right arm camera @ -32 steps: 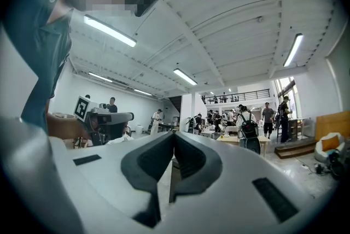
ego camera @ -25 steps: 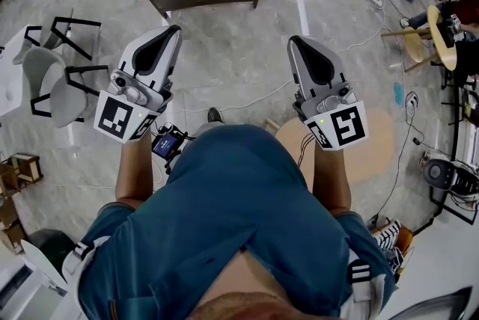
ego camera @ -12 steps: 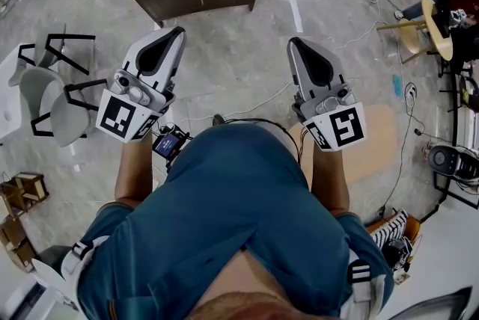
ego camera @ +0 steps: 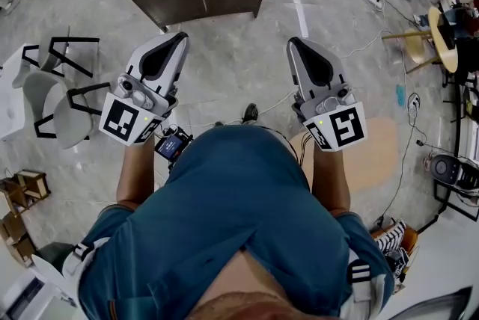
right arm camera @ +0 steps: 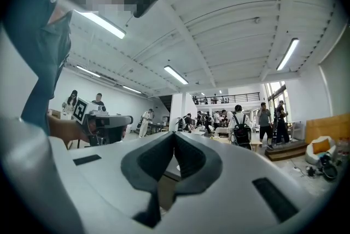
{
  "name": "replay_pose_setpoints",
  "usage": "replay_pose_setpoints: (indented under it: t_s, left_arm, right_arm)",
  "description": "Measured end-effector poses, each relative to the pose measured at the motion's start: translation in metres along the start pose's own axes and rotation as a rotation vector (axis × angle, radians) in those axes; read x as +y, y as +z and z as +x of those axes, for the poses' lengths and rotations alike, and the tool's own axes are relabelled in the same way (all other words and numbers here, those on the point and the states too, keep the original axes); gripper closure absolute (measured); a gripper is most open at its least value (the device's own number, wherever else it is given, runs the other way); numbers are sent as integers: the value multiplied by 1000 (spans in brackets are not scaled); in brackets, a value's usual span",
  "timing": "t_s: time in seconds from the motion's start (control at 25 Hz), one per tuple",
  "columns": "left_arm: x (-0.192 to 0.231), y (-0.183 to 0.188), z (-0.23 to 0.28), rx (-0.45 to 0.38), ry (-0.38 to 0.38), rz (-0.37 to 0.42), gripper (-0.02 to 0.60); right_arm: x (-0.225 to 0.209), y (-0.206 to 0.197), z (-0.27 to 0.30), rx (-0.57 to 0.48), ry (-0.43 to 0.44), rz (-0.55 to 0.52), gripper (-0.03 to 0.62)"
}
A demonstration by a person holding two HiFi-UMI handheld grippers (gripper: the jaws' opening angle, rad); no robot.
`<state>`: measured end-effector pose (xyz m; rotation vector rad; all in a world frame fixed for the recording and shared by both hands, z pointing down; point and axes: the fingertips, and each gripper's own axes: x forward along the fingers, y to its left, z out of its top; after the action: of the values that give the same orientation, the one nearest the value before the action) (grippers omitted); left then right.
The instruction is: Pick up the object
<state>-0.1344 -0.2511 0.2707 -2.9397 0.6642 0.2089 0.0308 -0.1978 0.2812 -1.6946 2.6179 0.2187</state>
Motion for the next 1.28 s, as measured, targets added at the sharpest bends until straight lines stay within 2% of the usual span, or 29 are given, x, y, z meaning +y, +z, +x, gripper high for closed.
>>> replay_pose_setpoints:
  t_s: [0.4, 0.68, 0.92, 1.28]
  left_arm:
    - [3, -13, 72, 16, 38, 33, 577]
    - [13, -25, 95, 41, 86, 42, 577]
    - [46, -35, 105, 34, 75, 36, 577]
    - [110, -39, 125, 8, 2, 7, 577]
  right_arm:
    - [-72, -13, 19, -24, 62, 24, 580]
    - [-98, -24, 33, -23, 109, 32, 580]
    - [-105, -32, 64, -13, 100, 25, 580]
    - [-114, -28, 122, -2, 28, 6, 580]
